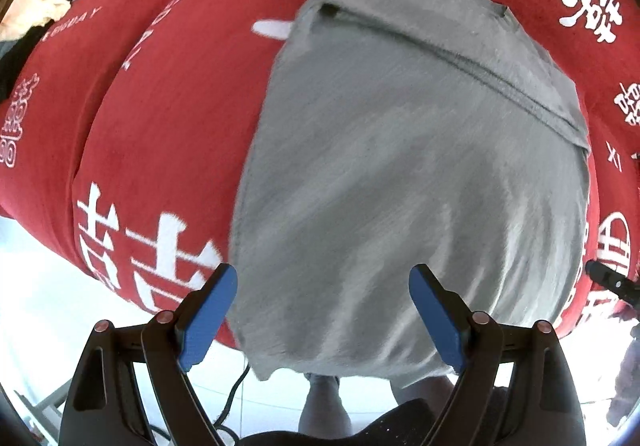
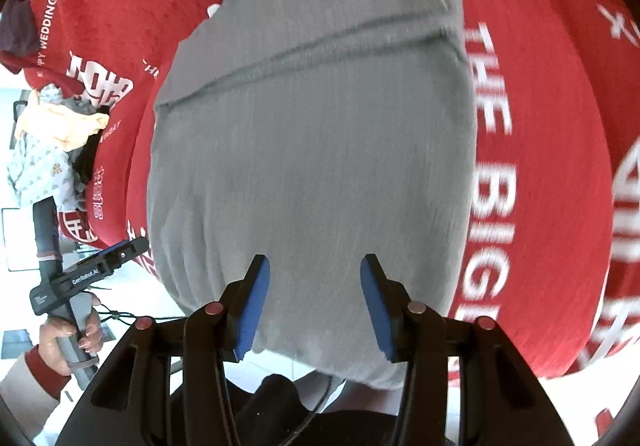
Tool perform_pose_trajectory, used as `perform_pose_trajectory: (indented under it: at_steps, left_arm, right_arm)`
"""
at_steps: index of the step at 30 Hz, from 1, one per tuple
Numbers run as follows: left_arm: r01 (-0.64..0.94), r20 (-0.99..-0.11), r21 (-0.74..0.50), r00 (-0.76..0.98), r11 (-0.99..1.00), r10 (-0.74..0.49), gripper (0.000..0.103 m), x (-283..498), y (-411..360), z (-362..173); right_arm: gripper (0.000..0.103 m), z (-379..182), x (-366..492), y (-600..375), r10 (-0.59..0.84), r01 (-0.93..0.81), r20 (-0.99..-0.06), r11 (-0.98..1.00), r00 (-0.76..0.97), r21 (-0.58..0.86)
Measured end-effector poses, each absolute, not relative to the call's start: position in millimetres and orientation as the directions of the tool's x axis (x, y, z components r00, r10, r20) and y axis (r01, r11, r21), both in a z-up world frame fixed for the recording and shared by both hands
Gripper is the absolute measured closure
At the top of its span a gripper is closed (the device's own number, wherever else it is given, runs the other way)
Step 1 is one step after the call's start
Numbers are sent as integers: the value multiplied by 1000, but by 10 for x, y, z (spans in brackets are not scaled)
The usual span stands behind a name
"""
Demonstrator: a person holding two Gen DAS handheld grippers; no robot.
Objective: Fold small clothes
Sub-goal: 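Grasp the ribbed sweater hem with both tools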
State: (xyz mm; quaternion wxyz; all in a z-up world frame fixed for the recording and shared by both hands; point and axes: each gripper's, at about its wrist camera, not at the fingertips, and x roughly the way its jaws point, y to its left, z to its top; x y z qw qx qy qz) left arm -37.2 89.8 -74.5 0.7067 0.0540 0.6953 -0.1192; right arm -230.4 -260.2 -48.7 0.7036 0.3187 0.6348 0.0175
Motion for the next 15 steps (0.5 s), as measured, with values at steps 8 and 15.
perform_pose_trajectory:
  at_steps: [8,15]
  left_arm:
    - [257,-976,-217,-62,942,-208,14,-724,1399,-1015]
    - [292,-952,-301,-141,908,-271,14,-953,1484,-1335]
  right_arm:
    - [52,-658,-2871,-2282,409,400,-895,800,180,446]
    - [52,-893,-3415,-2307,405,496,-894,746,192,444]
